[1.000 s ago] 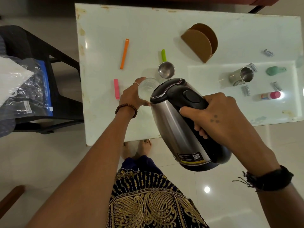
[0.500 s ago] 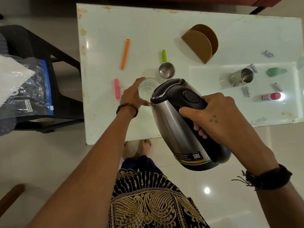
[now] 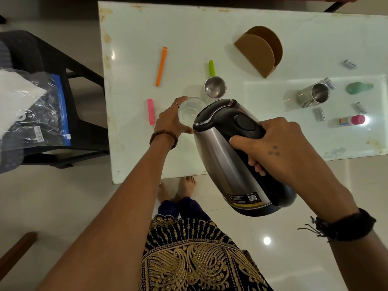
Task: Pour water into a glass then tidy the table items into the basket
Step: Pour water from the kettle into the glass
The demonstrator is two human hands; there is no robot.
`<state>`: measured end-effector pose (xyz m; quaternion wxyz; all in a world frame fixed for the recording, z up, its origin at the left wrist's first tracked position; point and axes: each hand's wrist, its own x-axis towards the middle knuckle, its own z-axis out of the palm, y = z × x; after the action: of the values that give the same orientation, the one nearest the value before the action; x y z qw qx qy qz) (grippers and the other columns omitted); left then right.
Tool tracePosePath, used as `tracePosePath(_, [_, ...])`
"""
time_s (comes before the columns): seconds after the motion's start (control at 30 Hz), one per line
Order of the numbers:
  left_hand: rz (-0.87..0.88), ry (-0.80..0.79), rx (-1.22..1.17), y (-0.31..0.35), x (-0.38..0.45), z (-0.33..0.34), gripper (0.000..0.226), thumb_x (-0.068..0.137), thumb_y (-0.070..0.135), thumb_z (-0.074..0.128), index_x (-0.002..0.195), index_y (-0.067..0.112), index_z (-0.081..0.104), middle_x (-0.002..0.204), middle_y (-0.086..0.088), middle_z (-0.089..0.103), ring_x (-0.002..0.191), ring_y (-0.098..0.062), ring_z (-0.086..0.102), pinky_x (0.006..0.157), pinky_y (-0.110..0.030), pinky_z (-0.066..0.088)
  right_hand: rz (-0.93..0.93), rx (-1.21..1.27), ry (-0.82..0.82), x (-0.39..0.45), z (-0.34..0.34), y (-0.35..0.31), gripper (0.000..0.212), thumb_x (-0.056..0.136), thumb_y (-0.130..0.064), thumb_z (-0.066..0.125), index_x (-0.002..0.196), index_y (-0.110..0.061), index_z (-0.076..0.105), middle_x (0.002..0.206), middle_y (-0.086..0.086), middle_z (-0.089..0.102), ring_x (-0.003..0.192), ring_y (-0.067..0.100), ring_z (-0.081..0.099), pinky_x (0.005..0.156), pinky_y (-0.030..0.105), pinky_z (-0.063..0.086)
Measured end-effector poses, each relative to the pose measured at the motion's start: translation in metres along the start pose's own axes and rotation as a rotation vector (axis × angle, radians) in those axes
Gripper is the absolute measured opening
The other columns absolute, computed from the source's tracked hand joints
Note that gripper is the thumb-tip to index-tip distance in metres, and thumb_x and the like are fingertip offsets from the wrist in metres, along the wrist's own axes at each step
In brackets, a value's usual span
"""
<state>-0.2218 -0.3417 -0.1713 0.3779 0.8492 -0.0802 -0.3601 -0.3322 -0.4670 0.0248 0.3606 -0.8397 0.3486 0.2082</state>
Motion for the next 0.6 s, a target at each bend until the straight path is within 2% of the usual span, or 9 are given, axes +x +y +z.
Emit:
tracePosePath(0.13, [-0.01,0.001,-0.023,-0.0011,-0.0006,0.0005,0.088,0.061,0.011,0.081,0.135,0.028,0.037,0.122,-0.006,0.061,0.111,-0.031,0.057,0.097,-0.043,0.047,0.003,-0.013,0.01,0.0,-0.0002,-0.0004,0.028,0.06,-0.041,0.056,0.052,-0.015,0.054,0.046,0.005,0.062,0.037,0.013,0.052,0.058,0.033,0.053])
tracePosePath(0.27, [-0.017,-0.004,-0.033,-0.0001,-0.0009,0.001,0.089,0.06,0.01,0.082,0.135,0.028,0.037,0.123,-0.005,0.061,0.113,-0.03,0.056,0.097,-0.044,0.046,-0.001,-0.002,0.002,-0.0002,-0.0008,0.0006,0.026,0.062,-0.039,0.058,0.051,-0.016,0.054,0.039,0.0,0.058,0.029,0.004,0.049,0.046,0.022,0.049])
tracePosePath(0.43, [-0.01,-0.004,-0.027,-0.0007,-0.0003,0.0016,0.091,0.059,0.009,0.082,0.135,0.028,0.036,0.125,-0.005,0.06,0.113,-0.03,0.056,0.097,-0.043,0.047,-0.003,0.033,0.003,0.0016,-0.0006,0.0026,0.025,0.066,-0.035,0.061,0.05,-0.017,0.053,0.036,-0.007,0.056,0.026,0.003,0.047,0.036,0.01,0.041])
tracePosePath(0.6, [-0.013,0.0,-0.051,-0.0013,0.0002,0.0016,0.092,0.057,0.007,0.083,0.134,0.028,0.038,0.123,-0.007,0.061,0.113,-0.031,0.056,0.097,-0.045,0.047,-0.006,0.054,0.004,0.002,-0.0002,0.0024,0.026,0.065,-0.033,0.062,0.048,-0.017,0.052,0.035,-0.006,0.056,0.026,0.003,0.047,0.035,0.009,0.039])
